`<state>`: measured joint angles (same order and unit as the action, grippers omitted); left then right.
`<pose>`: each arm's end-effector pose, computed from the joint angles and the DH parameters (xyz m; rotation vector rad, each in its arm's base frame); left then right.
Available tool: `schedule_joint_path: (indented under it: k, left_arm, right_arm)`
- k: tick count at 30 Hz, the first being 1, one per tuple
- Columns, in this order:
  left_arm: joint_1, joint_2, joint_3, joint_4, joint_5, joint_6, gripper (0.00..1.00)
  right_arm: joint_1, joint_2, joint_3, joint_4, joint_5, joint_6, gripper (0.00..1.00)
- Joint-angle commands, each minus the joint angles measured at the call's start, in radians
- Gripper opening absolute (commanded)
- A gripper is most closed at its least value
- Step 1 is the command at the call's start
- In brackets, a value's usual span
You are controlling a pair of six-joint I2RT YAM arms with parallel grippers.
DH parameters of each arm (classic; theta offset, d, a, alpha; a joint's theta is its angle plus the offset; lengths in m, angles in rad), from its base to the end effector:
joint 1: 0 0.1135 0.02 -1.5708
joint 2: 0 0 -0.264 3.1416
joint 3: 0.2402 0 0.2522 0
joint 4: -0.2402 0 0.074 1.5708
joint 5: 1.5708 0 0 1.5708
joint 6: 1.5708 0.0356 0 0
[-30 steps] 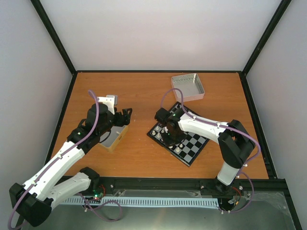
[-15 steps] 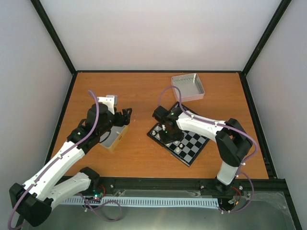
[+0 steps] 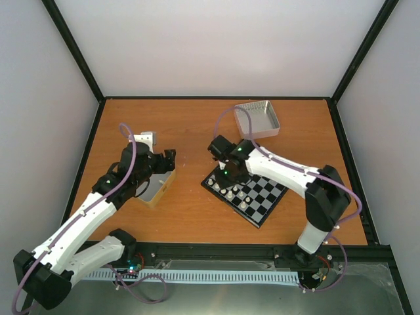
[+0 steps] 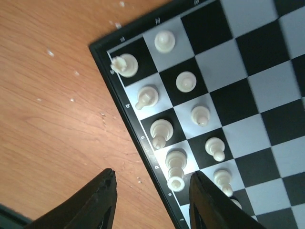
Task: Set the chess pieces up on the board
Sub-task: Move the chess piece to the chessboard, then pick up the chess piece from the storage box.
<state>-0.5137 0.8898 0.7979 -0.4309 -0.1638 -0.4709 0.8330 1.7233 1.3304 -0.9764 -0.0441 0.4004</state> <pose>0.1751 -0.0921 0.3014 -0.0549 2.1135 -0.4241 0.2217 0.2462 0.2287 -0.6491 2.9228 0.2289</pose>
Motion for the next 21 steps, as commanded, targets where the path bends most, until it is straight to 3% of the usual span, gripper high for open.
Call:
schedule_joint_path:
  k: [1, 7, 8, 11, 14, 18, 21]
  left_arm:
    - [0.061, 0.016, 0.047, -0.097, -0.040, -0.087, 0.94]
    - [0.211, 0.088, 0.019, -0.119, 0.080, -0.139, 0.93]
    - [0.242, 0.113, 0.020, -0.123, 0.104, -0.146, 0.89]
    - [0.362, 0.211, 0.007, -0.113, 0.205, -0.171, 0.64]
    - [0.441, 0.303, -0.021, -0.037, 0.302, -0.191, 0.52]
    - [0.449, 0.409, -0.041, 0.111, 0.257, -0.127, 0.44]
    - [0.449, 0.473, -0.059, 0.195, 0.185, -0.040, 0.45]
  right_arm:
    - [-0.011, -0.117, 0.016, 0.005, 0.057, 0.018, 0.43]
    - [-0.013, -0.296, -0.163, 0.163, 0.173, 0.104, 0.43]
    - [-0.015, -0.328, -0.191, 0.189, 0.186, 0.131, 0.42]
    - [-0.014, -0.408, -0.275, 0.274, 0.196, 0.207, 0.41]
    - [-0.014, -0.469, -0.351, 0.353, 0.167, 0.266, 0.40]
    - [-0.014, -0.492, -0.389, 0.378, 0.150, 0.287, 0.39]
    - [-0.014, -0.490, -0.392, 0.363, 0.154, 0.273, 0.38]
